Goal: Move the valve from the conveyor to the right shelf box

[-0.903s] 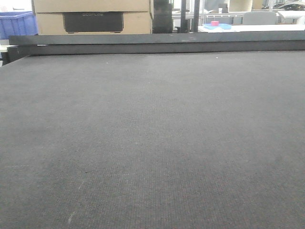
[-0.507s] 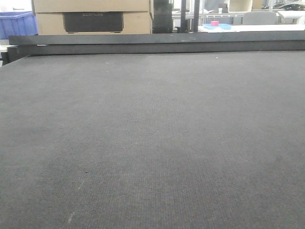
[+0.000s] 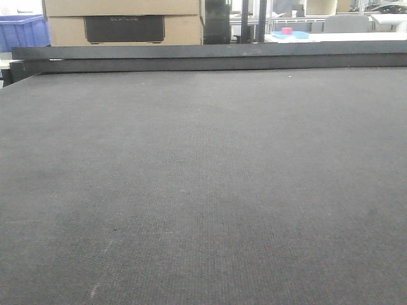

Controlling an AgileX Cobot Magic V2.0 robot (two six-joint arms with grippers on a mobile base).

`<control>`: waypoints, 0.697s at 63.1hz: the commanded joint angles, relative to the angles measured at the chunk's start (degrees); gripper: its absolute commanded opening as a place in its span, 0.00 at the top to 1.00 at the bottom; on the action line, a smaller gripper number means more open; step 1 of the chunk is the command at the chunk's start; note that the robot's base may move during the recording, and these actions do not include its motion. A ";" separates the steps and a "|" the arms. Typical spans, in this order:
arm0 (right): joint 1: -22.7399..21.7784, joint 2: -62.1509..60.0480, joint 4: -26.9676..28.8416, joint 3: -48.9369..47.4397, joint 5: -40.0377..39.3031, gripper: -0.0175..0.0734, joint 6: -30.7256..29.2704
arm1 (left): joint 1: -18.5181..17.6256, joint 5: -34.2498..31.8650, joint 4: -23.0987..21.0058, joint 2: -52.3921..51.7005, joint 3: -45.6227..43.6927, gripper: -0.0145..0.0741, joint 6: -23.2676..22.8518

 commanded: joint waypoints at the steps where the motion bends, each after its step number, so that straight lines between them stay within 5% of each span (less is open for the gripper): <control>1: -0.35 -0.18 -0.38 -1.96 1.62 0.99 -0.13 | 0.24 1.57 -0.30 -0.23 -2.20 0.96 -0.08; 22: -0.35 8.95 -0.38 -23.30 22.40 0.99 -0.13 | 0.24 20.23 -0.30 8.01 -22.92 0.96 -0.08; 44: -0.35 34.68 -0.26 -42.29 43.08 0.99 -0.13 | 0.24 43.44 -0.85 36.62 -47.41 0.96 -0.08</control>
